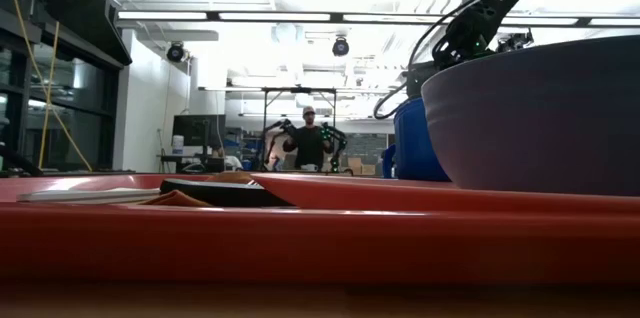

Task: Set up tray
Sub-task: Put the blue spoon on top of the orange napkin on the serving tray

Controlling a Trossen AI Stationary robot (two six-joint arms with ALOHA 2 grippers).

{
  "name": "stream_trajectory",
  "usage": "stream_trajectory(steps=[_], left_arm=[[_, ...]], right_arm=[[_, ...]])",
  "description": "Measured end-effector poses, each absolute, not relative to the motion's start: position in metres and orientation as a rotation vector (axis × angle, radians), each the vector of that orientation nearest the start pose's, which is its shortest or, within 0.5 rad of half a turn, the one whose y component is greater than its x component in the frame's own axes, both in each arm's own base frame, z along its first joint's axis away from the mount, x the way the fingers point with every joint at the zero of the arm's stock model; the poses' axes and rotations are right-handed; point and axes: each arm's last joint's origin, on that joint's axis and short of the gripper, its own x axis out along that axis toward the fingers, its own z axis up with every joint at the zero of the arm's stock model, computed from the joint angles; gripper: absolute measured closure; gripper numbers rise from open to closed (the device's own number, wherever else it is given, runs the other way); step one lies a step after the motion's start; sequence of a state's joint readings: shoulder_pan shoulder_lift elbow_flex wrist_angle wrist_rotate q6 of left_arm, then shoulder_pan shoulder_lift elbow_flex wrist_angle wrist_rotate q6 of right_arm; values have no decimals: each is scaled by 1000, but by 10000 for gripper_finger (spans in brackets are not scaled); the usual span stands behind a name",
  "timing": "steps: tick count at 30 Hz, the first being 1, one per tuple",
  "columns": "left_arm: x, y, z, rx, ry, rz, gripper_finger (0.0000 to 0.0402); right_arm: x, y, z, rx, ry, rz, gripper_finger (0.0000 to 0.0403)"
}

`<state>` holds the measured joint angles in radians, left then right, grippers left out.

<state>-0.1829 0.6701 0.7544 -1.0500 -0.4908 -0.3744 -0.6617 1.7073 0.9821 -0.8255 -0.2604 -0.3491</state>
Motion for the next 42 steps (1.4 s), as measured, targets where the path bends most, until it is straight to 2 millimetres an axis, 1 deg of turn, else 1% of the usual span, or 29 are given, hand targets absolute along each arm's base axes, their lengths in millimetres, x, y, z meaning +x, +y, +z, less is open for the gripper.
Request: stream_trajectory(steps=[7, 15, 24, 29, 37, 42], left_arm=[[106, -6, 271, -25, 842, 447, 277], [106, -6, 271, -26, 842, 447, 277], [106, -6, 271, -26, 842, 447, 277], [106, -6, 271, -26, 842, 447, 277], [106, -6, 271, -26, 842, 447, 277], [106, -6, 271, -26, 843, 447, 277]], right_arm=[[227, -167, 152, 415, 1404, -84, 180], [216, -159, 136, 466, 1424, -90, 180], [217, -159, 134, 507, 1402, -126, 182], [217, -159, 134, 525, 1403, -141, 201], [218, -159, 134, 573, 1398, -171, 244], [217, -157, 133, 630, 1392, -159, 262]])
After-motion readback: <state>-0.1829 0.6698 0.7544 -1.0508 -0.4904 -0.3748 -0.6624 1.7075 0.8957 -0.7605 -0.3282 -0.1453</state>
